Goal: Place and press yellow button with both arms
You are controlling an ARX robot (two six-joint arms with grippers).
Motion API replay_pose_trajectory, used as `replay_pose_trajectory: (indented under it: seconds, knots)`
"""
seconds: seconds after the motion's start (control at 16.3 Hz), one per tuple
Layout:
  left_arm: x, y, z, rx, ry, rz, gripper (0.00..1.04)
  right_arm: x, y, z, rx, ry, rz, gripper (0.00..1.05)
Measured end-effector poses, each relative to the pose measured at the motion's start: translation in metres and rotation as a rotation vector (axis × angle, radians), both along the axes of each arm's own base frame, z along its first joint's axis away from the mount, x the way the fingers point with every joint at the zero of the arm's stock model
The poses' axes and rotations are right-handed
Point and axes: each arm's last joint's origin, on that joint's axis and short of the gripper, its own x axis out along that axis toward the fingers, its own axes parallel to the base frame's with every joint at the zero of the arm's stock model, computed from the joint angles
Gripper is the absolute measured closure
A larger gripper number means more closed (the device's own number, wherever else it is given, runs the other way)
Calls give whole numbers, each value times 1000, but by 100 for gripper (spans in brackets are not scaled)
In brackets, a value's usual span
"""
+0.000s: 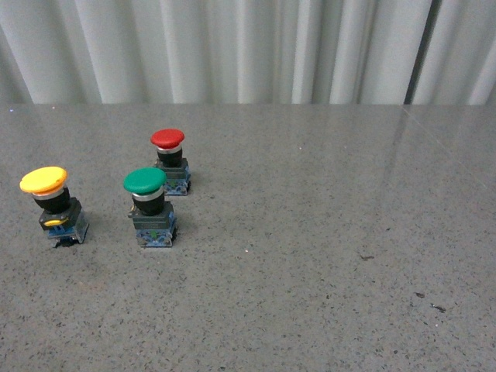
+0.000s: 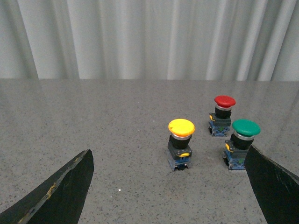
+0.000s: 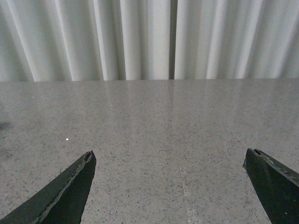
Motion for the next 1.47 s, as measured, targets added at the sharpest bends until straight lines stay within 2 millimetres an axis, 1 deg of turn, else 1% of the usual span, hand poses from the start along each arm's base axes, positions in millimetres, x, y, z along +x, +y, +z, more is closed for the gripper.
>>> replay_pose_trajectory:
  seconds: [0.18,0.25,0.31,0.37,0.43,0.49,0.55,0.68,0.74,0.8,0.86,0.98,1.04,1.1,1.17,1.23,1.29,1.35,1.47]
  knots:
    - [0,0,0,0,0,0,7,0,0,0,0,0,0,7]
    - [0,0,-1,-6,30,13,7,0,0,0,0,0,0,7]
    - [0,-1,-2,-13,134,73,7,0,0,0,0,1,0,7]
    - [2,-1,3,0,225,147,7,0,0,0,0,0,0,7]
    - [3,1,16,0,205,204,7,0,0,0,0,-1,0,7]
    - [2,4,35,-12,136,228,7,0,0,0,0,0,0,7]
    - [0,3,59,-21,53,205,7,0,0,0,0,0,0,7]
    - [0,3,68,-20,15,204,7,0,0,0,0,0,0,7]
    - [7,4,81,-11,-28,200,7,0,0,0,0,0,0,7]
    - [25,5,90,1,-27,212,7,0,0,0,0,0,0,7]
    - [43,6,93,3,-9,218,7,0,0,0,0,0,0,7]
    - [89,4,101,3,19,195,7,0,0,0,0,0,0,7]
    - [113,0,100,-1,58,154,7,0,0,0,0,0,0,7]
    - [141,-4,92,-4,111,123,7,0,0,0,0,0,0,7]
    - [158,-8,80,11,169,110,7,0,0,0,0,0,0,7]
    - [174,-12,63,22,250,90,7,0,0,0,0,0,0,7]
    - [186,-17,47,32,325,74,7,0,0,0,0,0,0,7]
    - [193,-22,35,28,384,58,7,0,0,0,0,0,0,7]
    - [202,-31,26,9,412,30,7,0,0,0,0,0,0,7]
